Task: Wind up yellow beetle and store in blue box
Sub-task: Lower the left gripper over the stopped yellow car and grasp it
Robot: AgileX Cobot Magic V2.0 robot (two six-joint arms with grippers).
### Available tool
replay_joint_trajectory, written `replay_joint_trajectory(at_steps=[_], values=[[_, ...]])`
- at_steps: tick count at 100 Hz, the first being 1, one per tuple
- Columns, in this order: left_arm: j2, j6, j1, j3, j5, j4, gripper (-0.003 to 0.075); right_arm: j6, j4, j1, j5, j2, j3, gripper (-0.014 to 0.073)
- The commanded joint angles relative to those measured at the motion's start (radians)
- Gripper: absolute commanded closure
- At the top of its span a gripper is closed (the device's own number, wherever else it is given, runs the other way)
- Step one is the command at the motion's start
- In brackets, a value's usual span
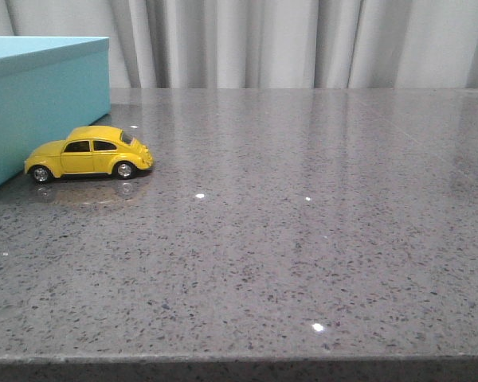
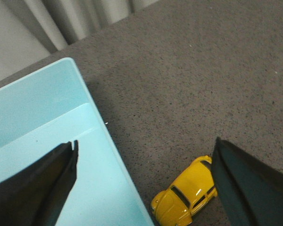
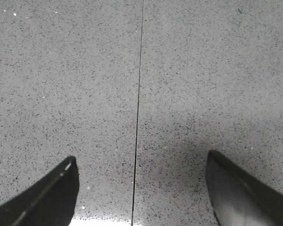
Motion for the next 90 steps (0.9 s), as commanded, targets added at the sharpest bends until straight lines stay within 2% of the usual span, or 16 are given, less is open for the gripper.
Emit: replay_joint_trajectory(at_steps=[1, 13, 29, 53, 90], values=[[0.053, 0.061, -0.036, -0.098, 0.023, -0.002, 0.0143, -0.008, -0.003, 0.001, -0.059, -0.026, -0.020, 0.0036], [0.164, 0.224, -0.078, -0.212, 0.177, -0.002, 0.0156, -0.008, 0.003, 0.001, -0.059, -0.026, -0.020, 0.0036], [0.298, 0.340, -0.111, -0.330, 0.307, -0.001, 0.0174, -0.008, 0.005, 0.001, -0.059, -0.026, -0.020, 0.0036], [0.417, 0.478, -0.146, -0.357, 0.331, 0.021, 0.0174, -0.011, 0.005, 0.001, -0.059, -0.026, -0.020, 0.0036], [0.529, 0.487, -0.154, -0.357, 0.360, 0.049, 0.0174, -0.023, 0.005, 0.001, -0.059, -0.026, -0.020, 0.0036]])
